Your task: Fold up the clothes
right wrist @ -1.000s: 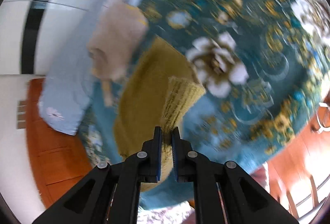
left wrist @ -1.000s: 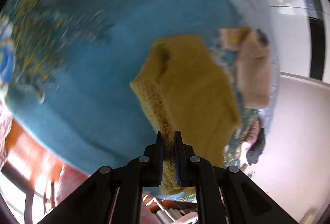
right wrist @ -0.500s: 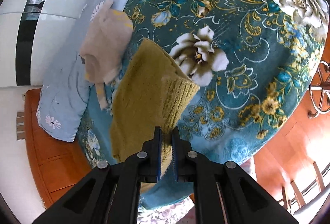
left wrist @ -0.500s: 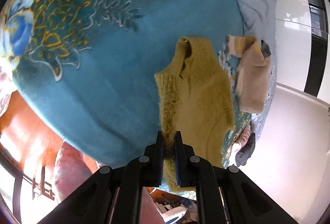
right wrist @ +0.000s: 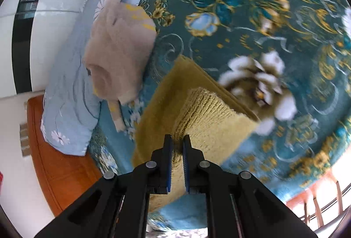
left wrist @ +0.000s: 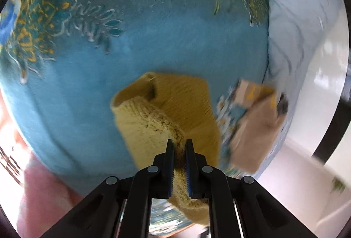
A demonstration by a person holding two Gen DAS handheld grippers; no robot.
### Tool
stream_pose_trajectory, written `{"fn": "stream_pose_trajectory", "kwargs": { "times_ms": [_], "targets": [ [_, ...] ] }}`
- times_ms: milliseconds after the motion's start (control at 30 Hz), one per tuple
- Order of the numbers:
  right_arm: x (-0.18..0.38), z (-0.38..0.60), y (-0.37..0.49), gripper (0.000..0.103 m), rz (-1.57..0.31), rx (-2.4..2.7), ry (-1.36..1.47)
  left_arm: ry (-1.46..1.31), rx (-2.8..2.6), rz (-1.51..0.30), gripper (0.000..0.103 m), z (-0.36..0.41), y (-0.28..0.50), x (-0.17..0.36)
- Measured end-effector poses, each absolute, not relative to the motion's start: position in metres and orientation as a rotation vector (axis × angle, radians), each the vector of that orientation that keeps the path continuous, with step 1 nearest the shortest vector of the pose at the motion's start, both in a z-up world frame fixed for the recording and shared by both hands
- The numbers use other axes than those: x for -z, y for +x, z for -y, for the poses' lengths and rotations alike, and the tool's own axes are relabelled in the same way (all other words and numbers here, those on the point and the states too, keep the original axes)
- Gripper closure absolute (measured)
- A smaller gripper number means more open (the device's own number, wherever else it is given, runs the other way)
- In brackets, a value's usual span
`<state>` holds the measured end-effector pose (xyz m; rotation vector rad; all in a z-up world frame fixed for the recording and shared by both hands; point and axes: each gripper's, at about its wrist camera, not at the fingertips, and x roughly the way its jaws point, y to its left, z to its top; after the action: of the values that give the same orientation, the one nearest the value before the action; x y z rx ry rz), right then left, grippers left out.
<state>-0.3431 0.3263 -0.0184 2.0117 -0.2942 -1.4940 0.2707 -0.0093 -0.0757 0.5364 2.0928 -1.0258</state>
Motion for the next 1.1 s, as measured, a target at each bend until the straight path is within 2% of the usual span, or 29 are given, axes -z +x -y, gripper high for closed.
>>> {"fn": "stream_pose_trajectory", "kwargs": {
  "times_ms": [200,500,733,833,933,1100],
  "targets": [
    [0.048,-0.262,-0.371,0.094,0.254,1.465,2.043,0.527,1.044,-2.024,0.094,0.04,0.236,0.082],
    [0.078,-0.225,-0.385,0.094,0.185,1.457,2.086,0.459,0.846,-2.052,0.092,0.046,0.232,0.118],
    [0.086,-0.209,-0.391,0.084,0.166,1.455,2.08,0.371,0.869,-2.047,0.072,0.053,0.238,0.109],
    [0.09,-0.203,-0.393,0.077,0.158,1.455,2.076,0.385,0.86,-2.026,0.071,0.049,0.25,0.108],
    [0.087,-0.215,-0.395,0.077,0.167,1.48,2.081,0.416,0.838,-2.011,0.07,0.038,0.264,0.114],
    [0.096,-0.269,-0.382,0.076,0.194,1.55,2.15,0.473,0.784,-2.013,0.061,0.013,0.281,0.133]
  ]
}}
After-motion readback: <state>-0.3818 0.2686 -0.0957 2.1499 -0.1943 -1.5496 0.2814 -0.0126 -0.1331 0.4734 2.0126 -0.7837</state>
